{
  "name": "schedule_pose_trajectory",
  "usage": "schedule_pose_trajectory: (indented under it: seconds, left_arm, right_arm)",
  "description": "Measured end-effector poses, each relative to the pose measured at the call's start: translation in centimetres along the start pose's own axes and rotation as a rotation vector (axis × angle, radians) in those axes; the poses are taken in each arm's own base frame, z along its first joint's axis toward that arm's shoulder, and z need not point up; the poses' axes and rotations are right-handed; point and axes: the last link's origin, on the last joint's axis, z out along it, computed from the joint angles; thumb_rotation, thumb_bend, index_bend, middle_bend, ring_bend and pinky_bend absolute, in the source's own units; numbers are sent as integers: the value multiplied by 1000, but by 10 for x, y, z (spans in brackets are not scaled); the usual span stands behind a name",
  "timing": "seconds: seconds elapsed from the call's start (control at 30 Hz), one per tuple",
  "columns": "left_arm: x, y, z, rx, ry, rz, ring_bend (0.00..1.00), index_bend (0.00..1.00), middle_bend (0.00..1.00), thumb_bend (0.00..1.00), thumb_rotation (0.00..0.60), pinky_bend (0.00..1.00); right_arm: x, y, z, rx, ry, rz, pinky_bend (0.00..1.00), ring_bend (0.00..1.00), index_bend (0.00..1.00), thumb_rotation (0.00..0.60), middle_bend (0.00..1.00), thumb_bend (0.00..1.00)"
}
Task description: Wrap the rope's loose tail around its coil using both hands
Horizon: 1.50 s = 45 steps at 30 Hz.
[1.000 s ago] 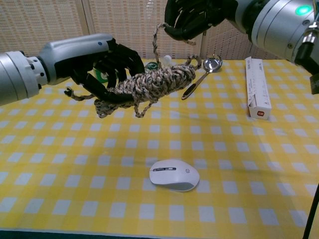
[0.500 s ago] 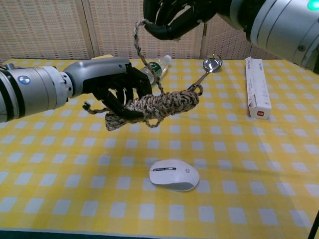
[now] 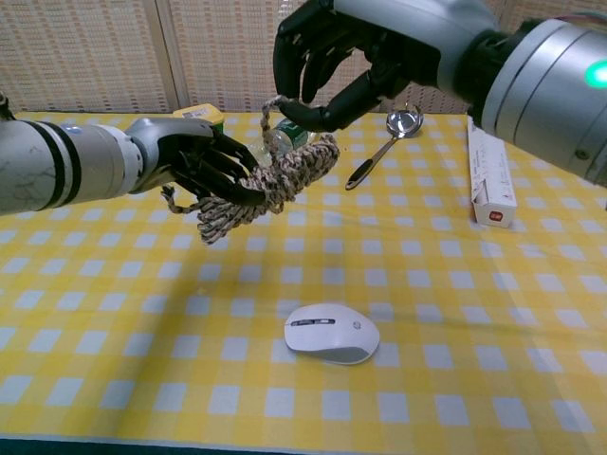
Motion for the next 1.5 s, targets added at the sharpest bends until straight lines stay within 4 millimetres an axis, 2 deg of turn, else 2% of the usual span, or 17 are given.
schedule_pose_trajectory:
  seconds: [0.3,0.63,0.67,0.73,0.8,0.87,0.93,1.0,1.17,1.23,1.37,1.5]
  left_arm:
    - [40,-1,-5,-19,74,-284,637,707,692,680,600,641]
    - [83,-3,-23,-89,99,-424,637,707,691,681,600,635]
    - [86,-3,-24,-95,99,-428,637,707,691,681,600,635]
    - [90,-3,-28,-110,99,-428,637,707,691,681,600,635]
    - [92,-3,-31,-124,98,-418,637,707,691,680,600,635]
    - [94,-2,-34,-135,100,-403,636,707,691,680,600,635]
    - [96,-2,-36,-149,107,-381,635,707,691,680,600,635]
    - [97,-3,-38,-160,118,-357,634,707,691,680,600,635]
    - [100,-5,-42,-177,133,-310,632,707,691,680,600,635]
    - [101,-7,-44,-184,140,-288,631,707,691,681,600,635]
    - [105,-11,-50,-191,146,-236,629,707,691,680,600,635]
    - [109,-17,-55,-192,158,-164,629,707,691,680,600,632]
  right_arm:
    - [-15,14,-10,-36,-22,-8,301,441,782,600,545,558]
    - [-20,31,-16,-80,-25,3,300,439,779,600,541,557]
    - [-20,31,-16,-79,-26,5,301,433,761,600,533,558]
    - [-21,31,-16,-77,-33,8,301,410,661,600,501,558]
    - [-21,32,-16,-74,-31,3,297,370,490,600,441,558]
    - [-20,34,-17,-73,-34,-4,250,262,174,600,272,548]
    - [-18,36,-20,-75,-40,-12,173,147,11,600,96,506]
    - [-16,38,-23,-73,-30,-21,121,79,0,600,6,477]
    - [-3,50,-40,-96,31,-48,115,66,0,600,0,474]
    - [5,60,-51,-123,56,-77,115,75,0,600,6,473]
    - [19,80,-77,-197,98,-139,120,119,0,600,80,471]
    - [34,103,-110,-282,114,-203,125,135,0,600,118,470]
